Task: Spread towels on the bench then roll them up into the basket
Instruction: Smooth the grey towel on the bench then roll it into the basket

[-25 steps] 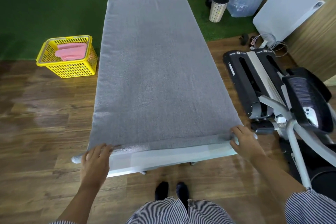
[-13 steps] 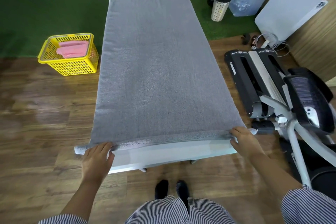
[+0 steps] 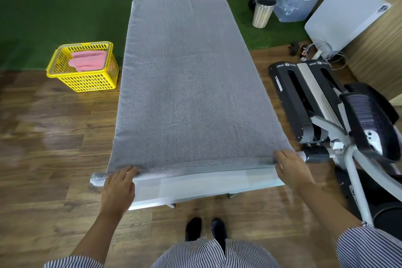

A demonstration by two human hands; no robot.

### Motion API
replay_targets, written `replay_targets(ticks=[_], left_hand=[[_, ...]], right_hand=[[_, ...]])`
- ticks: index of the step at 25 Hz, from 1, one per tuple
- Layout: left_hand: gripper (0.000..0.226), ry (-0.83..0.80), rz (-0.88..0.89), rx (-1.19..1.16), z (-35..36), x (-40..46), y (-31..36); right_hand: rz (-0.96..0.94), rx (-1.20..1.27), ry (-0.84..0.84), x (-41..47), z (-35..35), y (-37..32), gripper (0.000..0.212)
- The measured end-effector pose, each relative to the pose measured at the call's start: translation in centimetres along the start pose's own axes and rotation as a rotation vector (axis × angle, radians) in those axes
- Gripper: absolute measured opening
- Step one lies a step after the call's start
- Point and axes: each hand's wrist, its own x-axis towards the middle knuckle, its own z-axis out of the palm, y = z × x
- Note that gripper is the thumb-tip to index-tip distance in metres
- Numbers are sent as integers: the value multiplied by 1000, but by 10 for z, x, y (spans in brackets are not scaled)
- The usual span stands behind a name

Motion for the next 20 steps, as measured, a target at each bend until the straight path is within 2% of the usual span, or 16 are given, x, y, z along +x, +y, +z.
replay_targets(ticks=[2, 8, 13, 16, 18, 20], left_hand=[[46, -7, -18, -15, 0, -1, 3], [44, -29, -11, -25, -4, 4, 5], [36, -54, -29, -38, -6, 6, 5], [36, -64, 6, -27, -5, 3, 1], [34, -35, 34, -54, -4, 2, -3], [35, -13, -7, -50, -4, 1, -7]], right_hand=[[-11, 22, 8, -3, 2, 1, 34], [110, 136, -146, 0, 1, 0, 35], [103, 87, -194, 4, 3, 7, 16], [130, 86, -247, 4, 5, 9, 18], [128, 74, -216, 5, 4, 8, 17], [84, 85, -110, 7, 2, 8, 18]])
